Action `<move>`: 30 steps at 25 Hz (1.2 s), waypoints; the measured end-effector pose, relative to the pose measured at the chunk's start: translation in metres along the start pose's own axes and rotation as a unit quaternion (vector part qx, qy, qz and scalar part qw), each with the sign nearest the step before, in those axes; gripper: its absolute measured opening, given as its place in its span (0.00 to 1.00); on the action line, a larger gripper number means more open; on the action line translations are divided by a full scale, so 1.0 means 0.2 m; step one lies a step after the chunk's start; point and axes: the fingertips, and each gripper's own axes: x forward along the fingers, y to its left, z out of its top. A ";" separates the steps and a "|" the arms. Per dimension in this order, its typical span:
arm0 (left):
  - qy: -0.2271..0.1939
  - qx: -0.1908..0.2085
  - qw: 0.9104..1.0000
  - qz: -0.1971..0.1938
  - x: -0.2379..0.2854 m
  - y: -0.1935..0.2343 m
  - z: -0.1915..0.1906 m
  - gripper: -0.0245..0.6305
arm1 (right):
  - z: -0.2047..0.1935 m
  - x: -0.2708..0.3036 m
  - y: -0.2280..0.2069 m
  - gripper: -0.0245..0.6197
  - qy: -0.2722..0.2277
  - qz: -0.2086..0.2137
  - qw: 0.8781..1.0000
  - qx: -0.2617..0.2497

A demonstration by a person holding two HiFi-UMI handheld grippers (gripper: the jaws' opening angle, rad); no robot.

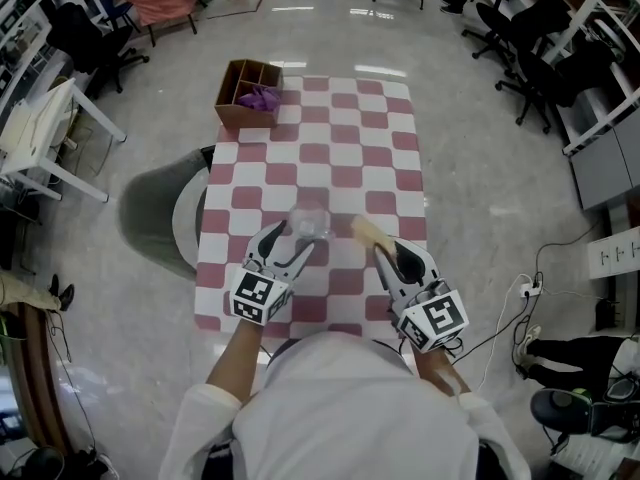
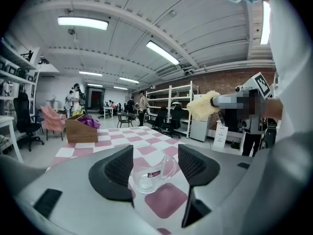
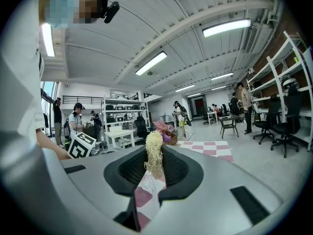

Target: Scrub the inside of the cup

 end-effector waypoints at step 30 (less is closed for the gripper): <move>0.067 0.015 0.997 -0.046 0.26 0.08 -0.32 0.59 | -0.06 -0.04 -0.05 0.17 0.026 -0.031 0.999 0.010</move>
